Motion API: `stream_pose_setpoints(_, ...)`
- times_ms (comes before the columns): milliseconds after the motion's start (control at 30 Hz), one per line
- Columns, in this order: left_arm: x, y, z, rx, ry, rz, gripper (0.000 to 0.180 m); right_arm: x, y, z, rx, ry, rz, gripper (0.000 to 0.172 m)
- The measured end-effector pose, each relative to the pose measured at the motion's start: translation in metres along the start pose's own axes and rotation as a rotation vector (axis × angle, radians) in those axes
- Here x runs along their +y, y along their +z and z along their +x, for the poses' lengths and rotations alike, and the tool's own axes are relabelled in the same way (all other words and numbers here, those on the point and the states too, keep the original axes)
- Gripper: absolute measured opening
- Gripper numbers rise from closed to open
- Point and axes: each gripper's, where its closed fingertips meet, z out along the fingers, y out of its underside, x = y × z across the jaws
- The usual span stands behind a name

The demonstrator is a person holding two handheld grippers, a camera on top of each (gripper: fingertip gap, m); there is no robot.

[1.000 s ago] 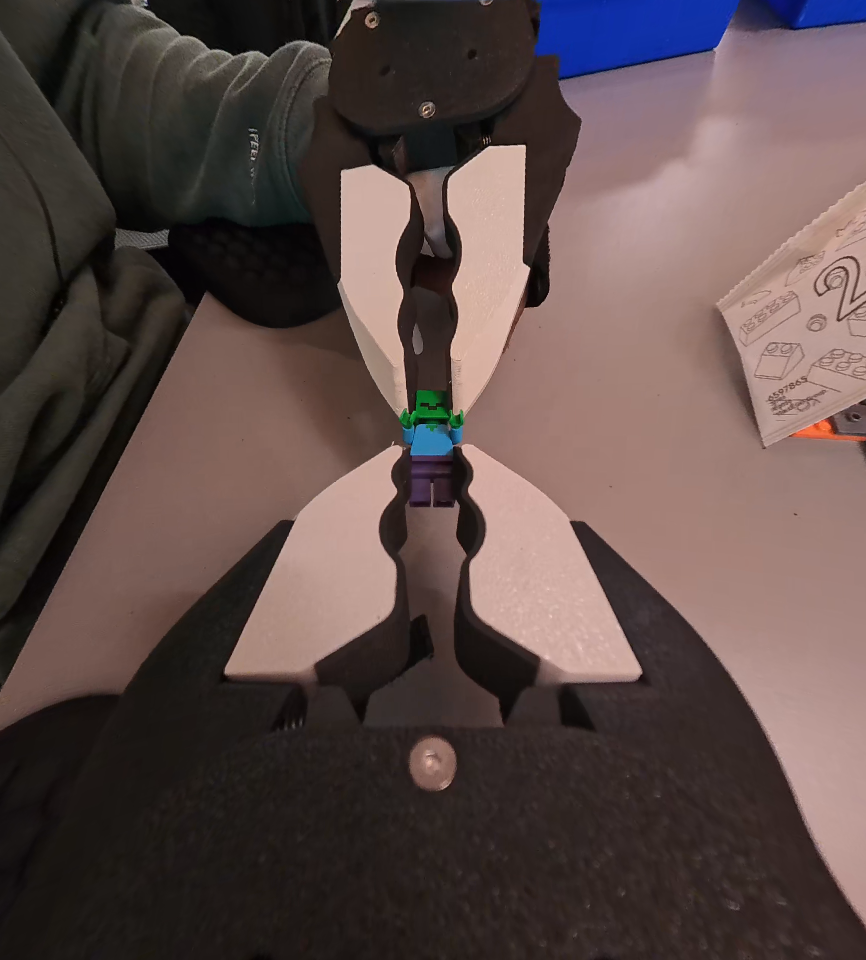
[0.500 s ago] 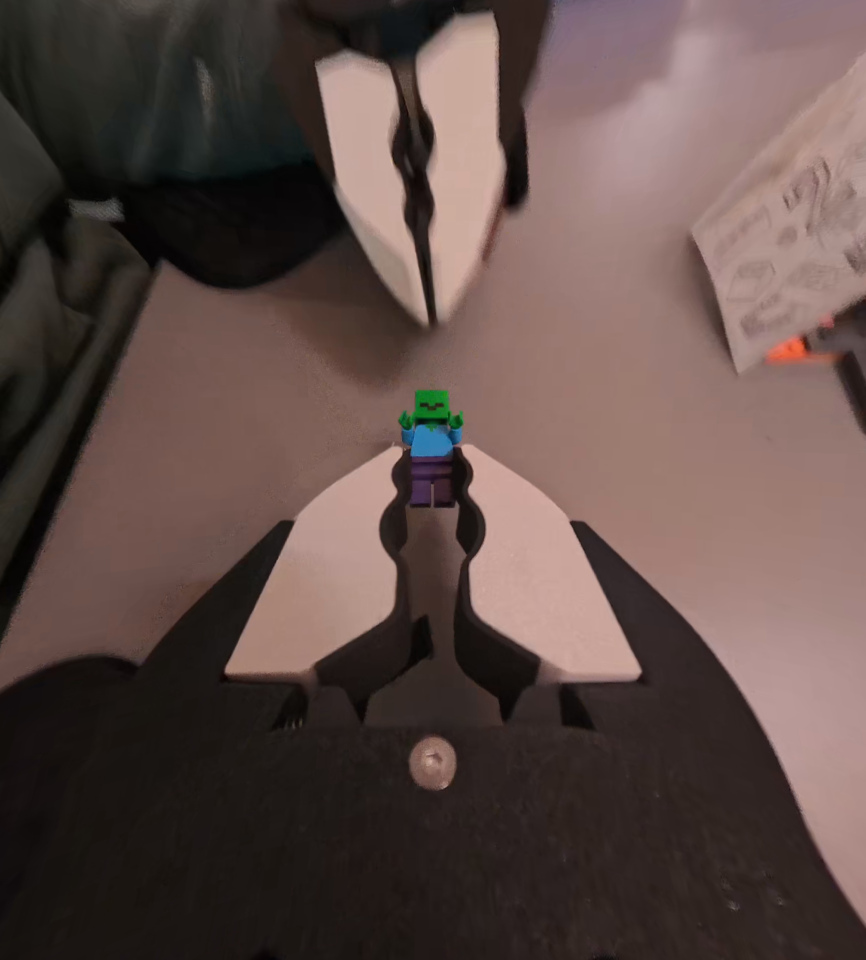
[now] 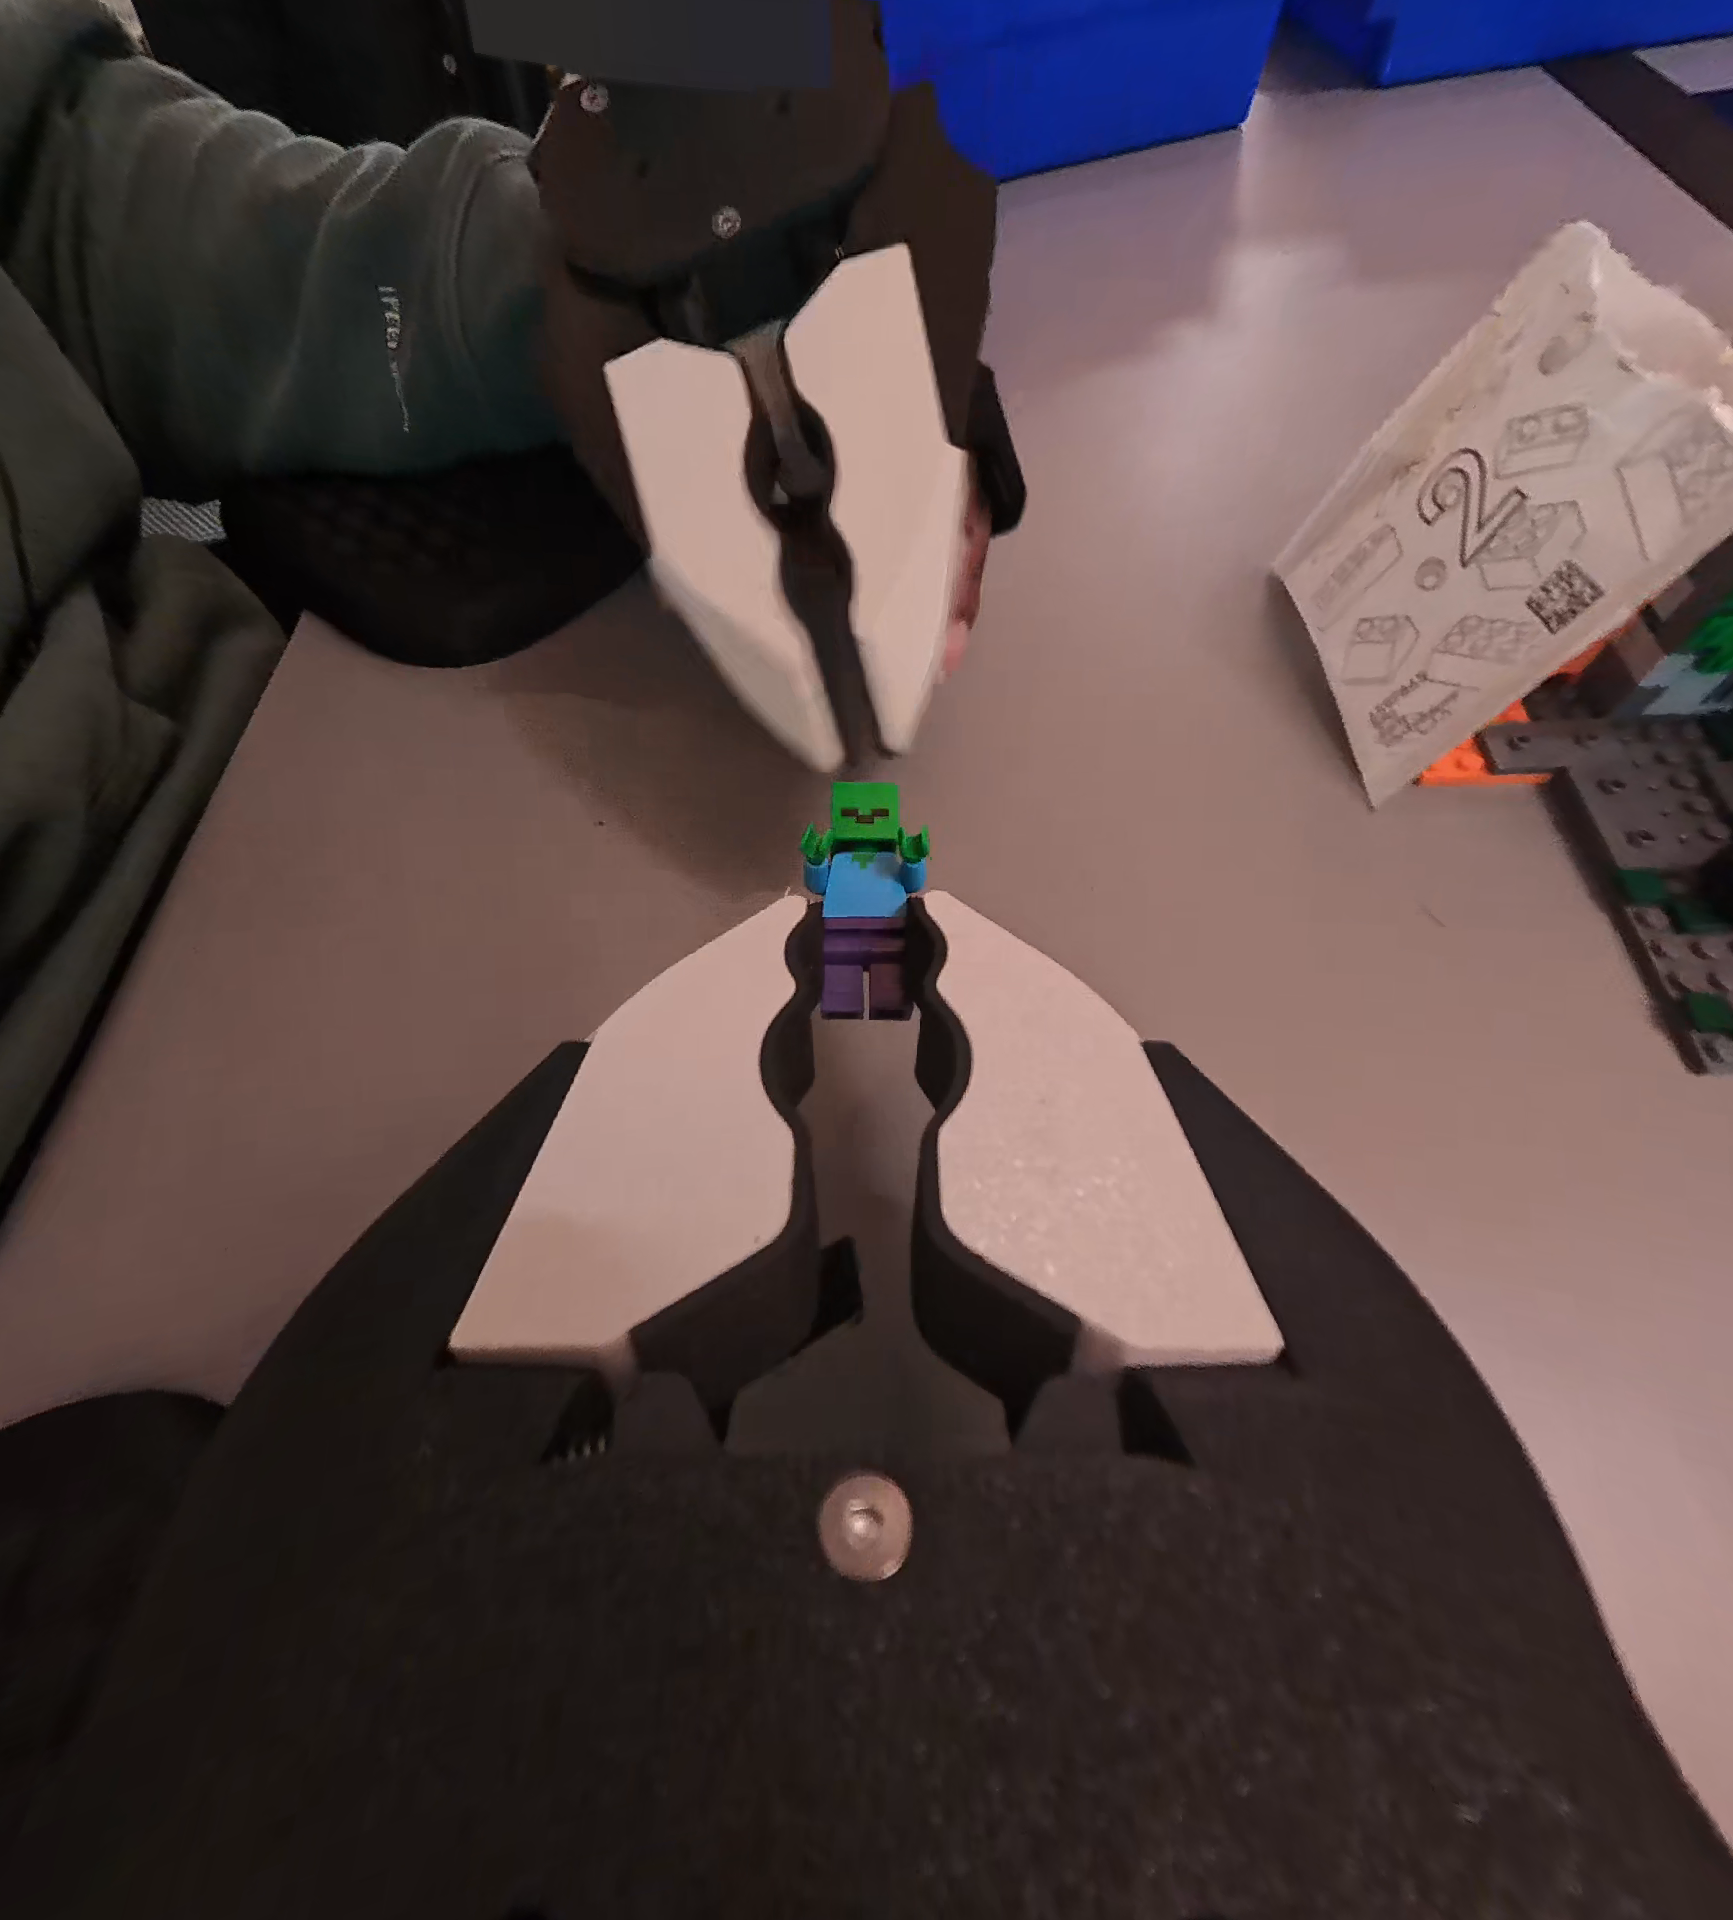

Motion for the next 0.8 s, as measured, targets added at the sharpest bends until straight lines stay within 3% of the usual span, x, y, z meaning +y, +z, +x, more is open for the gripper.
stream_pose_setpoints(33,0.0,0.004,0.002,0.004,-0.009,-0.004,0.03,-0.001,0.003,-0.002,-0.005,-0.01,-0.004,0.015)
stream_pose_setpoints(133,0.001,0.008,0.006,0.025,-0.024,-0.024,0.035,-0.001,0.01,-0.008,-0.017,-0.033,-0.019,0.015)
stream_pose_setpoints(233,0.0,0.008,0.013,0.056,-0.008,-0.022,0.014,-0.001,0.014,-0.011,-0.024,-0.045,-0.025,0.015)
stream_pose_setpoints(467,0.001,0.003,0.014,0.062,0.008,-0.049,0.012,-0.002,0.018,-0.012,-0.003,-0.063,-0.028,0.016)
stream_pose_setpoints(567,-0.002,0.004,0.019,0.08,0.02,-0.043,0.012,0.006,0.029,-0.013,0.013,-0.077,-0.103,0.031)
stream_pose_setpoints(633,0.003,0.004,0.018,0.07,0.03,-0.064,0.013,0.008,0.032,-0.016,0.015,-0.112,-0.12,0.019)
stream_pose_setpoints(800,0.001,-0.001,0.019,0.092,0.018,-0.05,0.013,0.003,0.031,-0.018,0.012,-0.136,-0.114,0.017)
